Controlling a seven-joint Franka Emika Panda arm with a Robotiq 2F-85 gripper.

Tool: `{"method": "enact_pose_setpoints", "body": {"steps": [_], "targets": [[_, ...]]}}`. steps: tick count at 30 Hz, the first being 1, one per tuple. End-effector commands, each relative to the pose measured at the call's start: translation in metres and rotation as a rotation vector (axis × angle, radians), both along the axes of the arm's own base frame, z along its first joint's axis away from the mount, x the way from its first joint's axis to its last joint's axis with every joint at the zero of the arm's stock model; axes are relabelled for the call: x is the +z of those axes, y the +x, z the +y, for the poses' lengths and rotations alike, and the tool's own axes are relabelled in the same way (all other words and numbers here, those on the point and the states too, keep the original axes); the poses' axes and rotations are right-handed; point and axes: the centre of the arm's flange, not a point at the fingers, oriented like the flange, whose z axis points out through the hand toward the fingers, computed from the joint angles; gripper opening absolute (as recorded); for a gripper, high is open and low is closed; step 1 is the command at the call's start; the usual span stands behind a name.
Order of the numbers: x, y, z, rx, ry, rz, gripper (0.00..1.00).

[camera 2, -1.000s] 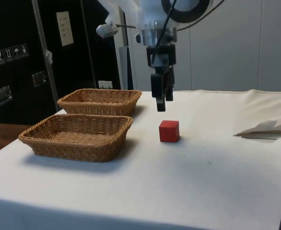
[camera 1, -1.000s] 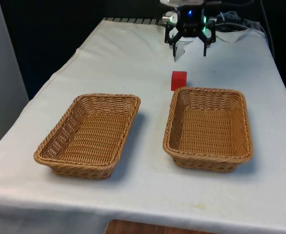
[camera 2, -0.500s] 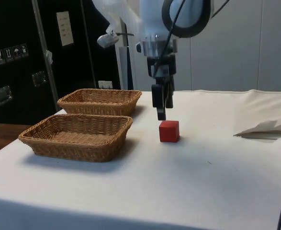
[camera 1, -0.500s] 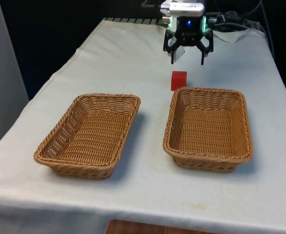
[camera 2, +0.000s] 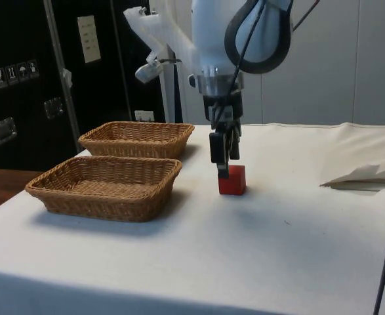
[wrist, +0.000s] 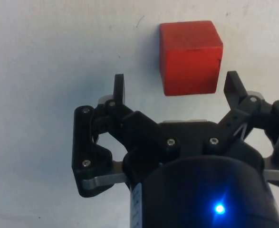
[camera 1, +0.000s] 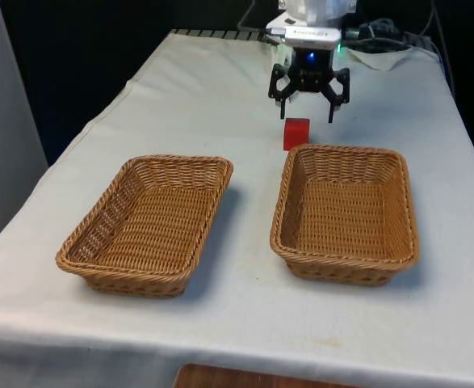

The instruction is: Pick up the red cube and place it into the right basket.

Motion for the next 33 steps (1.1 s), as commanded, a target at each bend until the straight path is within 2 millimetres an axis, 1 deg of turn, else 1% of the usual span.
{"method": "enact_pose_setpoints", "body": {"steps": [1, 5, 6, 7, 9, 13, 14, 15, 18, 23, 29, 33], "targets": [[-0.003, 0.002, -0.002, -0.004, -0.016, -0.004, 1.0], [-0.006, 0.003, -0.008, -0.014, -0.033, -0.001, 1.0], [-0.004, 0.001, -0.003, -0.01, -0.012, 0.005, 1.0], [-0.006, 0.003, -0.01, -0.017, -0.037, -0.001, 1.0], [-0.006, 0.004, -0.014, -0.02, -0.049, 0.001, 1.0], [-0.009, 0.004, -0.019, -0.028, -0.065, 0.004, 1.0], [-0.005, 0.001, -0.016, -0.024, -0.047, 0.007, 1.0], [-0.009, 0.004, -0.019, -0.03, -0.068, 0.005, 1.0], [-0.014, 0.005, -0.022, -0.034, -0.084, 0.009, 1.0], [-0.02, 0.003, -0.019, -0.036, -0.084, 0.018, 1.0], [-0.032, 0.004, -0.01, -0.046, -0.096, 0.004, 1.0], [-0.036, 0.004, -0.009, -0.052, -0.095, -0.001, 1.0]]}}
